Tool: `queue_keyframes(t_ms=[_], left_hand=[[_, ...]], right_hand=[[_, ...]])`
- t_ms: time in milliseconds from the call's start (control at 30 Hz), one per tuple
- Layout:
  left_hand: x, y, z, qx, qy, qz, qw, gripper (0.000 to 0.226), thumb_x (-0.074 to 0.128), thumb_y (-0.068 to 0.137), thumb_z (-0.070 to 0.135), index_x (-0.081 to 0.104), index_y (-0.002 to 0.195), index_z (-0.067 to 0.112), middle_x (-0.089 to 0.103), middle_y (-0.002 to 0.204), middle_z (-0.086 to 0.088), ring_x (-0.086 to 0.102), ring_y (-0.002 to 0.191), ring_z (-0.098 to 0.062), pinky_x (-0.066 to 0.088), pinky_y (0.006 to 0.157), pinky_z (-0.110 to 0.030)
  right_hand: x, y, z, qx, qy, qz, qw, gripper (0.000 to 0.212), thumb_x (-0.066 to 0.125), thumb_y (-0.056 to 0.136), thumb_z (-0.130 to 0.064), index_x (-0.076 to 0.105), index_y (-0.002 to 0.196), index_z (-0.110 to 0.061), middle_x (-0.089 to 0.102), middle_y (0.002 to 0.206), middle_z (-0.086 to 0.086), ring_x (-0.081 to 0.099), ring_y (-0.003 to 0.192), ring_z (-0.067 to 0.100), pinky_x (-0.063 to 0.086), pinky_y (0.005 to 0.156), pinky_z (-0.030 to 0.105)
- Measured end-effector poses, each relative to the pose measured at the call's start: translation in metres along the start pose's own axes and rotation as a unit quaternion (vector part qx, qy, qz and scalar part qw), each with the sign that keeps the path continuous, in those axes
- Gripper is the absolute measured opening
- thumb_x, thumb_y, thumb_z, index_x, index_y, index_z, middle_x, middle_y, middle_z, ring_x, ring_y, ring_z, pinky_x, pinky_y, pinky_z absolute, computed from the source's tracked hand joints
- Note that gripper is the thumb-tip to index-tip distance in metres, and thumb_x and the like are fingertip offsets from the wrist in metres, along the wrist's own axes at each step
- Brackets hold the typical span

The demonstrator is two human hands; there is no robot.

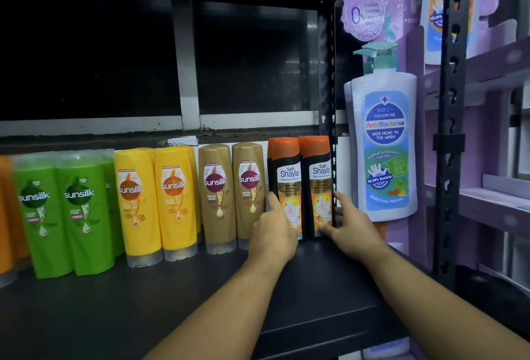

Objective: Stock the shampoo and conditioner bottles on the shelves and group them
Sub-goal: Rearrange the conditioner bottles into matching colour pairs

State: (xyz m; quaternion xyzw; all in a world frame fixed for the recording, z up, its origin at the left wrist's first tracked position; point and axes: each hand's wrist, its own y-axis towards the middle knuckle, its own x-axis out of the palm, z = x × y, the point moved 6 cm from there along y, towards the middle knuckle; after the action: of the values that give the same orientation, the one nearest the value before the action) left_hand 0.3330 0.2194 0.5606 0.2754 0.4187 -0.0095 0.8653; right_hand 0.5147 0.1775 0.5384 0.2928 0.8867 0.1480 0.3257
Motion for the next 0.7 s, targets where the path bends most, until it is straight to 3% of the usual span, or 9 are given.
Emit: queue_keyframes(t_ms=[333,700], left_hand=[[-0.003,-0.003,0.003,-0.006,0.033,0.012,0.999,0.078,0.069,0.096,0.018,0.016,0.153,0.017,0.065,0.125,-0.012,0.066,0.112,-0.032,0.055,0.081,-0.04],[0.0,0.002,0.001,0.0,0.033,0.014,0.999,0.072,0.072,0.094,0.021,0.022,0.145,0.017,0.066,0.124,-0.011,0.068,0.11,-0.032,0.056,0.081,-0.04]], right_hand=[[-0.001,0.0,-0.003,-0.003,-0.011,0.003,1.0,0.078,0.078,0.087,-0.013,0.035,0.149,-0.031,0.063,0.133,-0.003,0.062,0.12,0.02,0.05,0.106,0.046],[-0.002,-0.004,-0.011,-0.024,-0.035,0.018,0.999,0.061,0.076,0.086,-0.013,0.047,0.139,-0.024,0.064,0.113,-0.008,0.066,0.109,0.016,0.053,0.098,0.035]])
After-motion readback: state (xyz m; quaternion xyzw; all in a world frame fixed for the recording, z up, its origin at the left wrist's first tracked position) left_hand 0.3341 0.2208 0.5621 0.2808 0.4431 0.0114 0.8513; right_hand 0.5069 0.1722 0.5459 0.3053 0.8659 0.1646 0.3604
